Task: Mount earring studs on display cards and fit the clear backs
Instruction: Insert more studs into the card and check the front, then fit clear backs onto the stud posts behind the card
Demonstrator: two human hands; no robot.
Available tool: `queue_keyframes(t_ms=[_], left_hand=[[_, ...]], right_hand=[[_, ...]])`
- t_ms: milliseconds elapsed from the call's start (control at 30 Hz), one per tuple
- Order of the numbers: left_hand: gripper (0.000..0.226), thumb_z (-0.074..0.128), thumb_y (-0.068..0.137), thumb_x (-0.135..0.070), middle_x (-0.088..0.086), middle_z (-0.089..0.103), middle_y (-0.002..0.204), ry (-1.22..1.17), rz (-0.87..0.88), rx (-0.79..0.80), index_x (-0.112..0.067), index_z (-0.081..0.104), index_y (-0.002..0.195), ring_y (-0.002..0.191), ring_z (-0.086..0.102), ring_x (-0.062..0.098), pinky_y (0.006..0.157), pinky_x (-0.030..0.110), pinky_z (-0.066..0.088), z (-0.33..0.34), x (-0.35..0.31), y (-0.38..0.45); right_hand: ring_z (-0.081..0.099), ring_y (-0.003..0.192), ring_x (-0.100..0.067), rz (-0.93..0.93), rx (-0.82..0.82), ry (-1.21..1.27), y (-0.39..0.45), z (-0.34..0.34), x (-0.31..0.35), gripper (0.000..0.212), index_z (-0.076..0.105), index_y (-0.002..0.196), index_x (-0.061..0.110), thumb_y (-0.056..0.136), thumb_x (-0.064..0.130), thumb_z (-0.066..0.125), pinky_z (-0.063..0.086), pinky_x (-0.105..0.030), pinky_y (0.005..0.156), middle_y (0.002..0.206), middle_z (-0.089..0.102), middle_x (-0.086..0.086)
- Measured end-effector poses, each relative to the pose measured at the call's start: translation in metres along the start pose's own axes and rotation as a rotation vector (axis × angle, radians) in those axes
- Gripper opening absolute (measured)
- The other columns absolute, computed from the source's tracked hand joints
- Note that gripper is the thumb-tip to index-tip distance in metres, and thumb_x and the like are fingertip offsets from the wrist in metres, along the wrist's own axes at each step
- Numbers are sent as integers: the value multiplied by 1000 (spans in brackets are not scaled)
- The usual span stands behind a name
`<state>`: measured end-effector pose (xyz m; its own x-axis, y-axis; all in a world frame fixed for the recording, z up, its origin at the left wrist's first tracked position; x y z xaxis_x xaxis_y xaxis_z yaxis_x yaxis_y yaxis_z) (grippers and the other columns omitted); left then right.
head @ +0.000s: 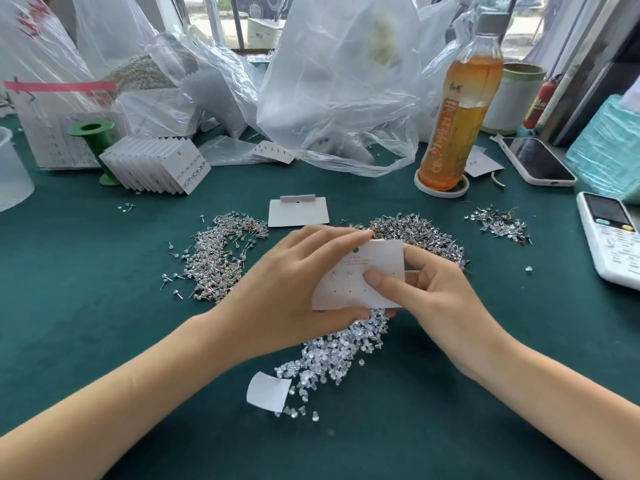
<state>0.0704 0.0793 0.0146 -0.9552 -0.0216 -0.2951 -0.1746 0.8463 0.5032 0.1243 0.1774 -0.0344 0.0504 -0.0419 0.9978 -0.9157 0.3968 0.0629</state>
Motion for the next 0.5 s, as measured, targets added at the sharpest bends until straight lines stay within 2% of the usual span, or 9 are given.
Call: queue_keyframes(t_ms=[100,167,200,267,300,367,433,500], left_hand=[[74,71,76,-47,0,54,129,35,-1,13,-12,47,136,116,50,16,101,28,39,2,3,-1],[73,68,75,-49,0,54,127,-7,-51,-1,-13,48,136,113,52,14,97,24,41,-1,12,-2],[74,67,75,-52,0,53,126,-15,-83,-15,-14,49,135,112,52,13,95,22,41,-4,18,-1],[77,69,73,-56,-1,50,127,3,-158,-37,-14,49,134,111,50,8,94,19,39,-9,36,-1],[78,69,72,-58,-3,48,126,4,-201,-43,-14,49,134,110,47,5,95,17,37,-12,46,-1],[78,65,72,-59,-11,43,122,4,-272,-48,-15,49,134,109,42,-1,95,13,31,-15,63,-2],[75,66,73,-55,-15,41,120,31,-322,-43,-17,48,135,110,42,1,96,13,29,-16,75,-4],[73,70,74,-49,-10,47,123,69,-360,-35,-19,46,137,115,44,9,97,17,30,-16,84,-7]], right_hand=[[65,68,-11,47,7,17,3,2,-5,24,66,108,12,84,15,65,50,-21,54,85,74,-4],[66,64,-12,62,31,18,7,4,-6,28,66,106,10,82,25,63,50,-20,49,80,74,-2],[67,63,-14,65,22,0,11,2,-6,30,66,103,10,81,30,62,49,-20,47,78,74,-3],[66,57,-14,16,-73,-89,19,-12,1,18,67,91,12,85,28,64,46,-18,42,73,74,-4],[62,53,-11,-32,-127,-159,24,-21,6,11,68,84,13,87,23,65,44,-16,43,71,74,-3],[55,50,-5,-106,-171,-354,33,-31,15,13,71,76,16,87,18,67,44,-14,49,69,73,2],[54,57,-4,-108,-116,-589,45,-28,14,12,74,77,20,88,22,68,46,-22,59,68,71,7],[52,62,-3,-85,-51,-822,55,-21,8,8,74,82,24,87,28,68,39,-25,64,70,65,15]])
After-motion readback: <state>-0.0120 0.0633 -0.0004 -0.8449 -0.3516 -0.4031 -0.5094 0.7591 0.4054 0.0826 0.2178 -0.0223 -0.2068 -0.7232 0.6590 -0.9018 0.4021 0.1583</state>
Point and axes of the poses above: each hand's wrist, its own y-axis towards the middle knuckle, its own z-axis out of the palm, x = y × z, the point moved 10 cm from there along y, towards the middle knuckle
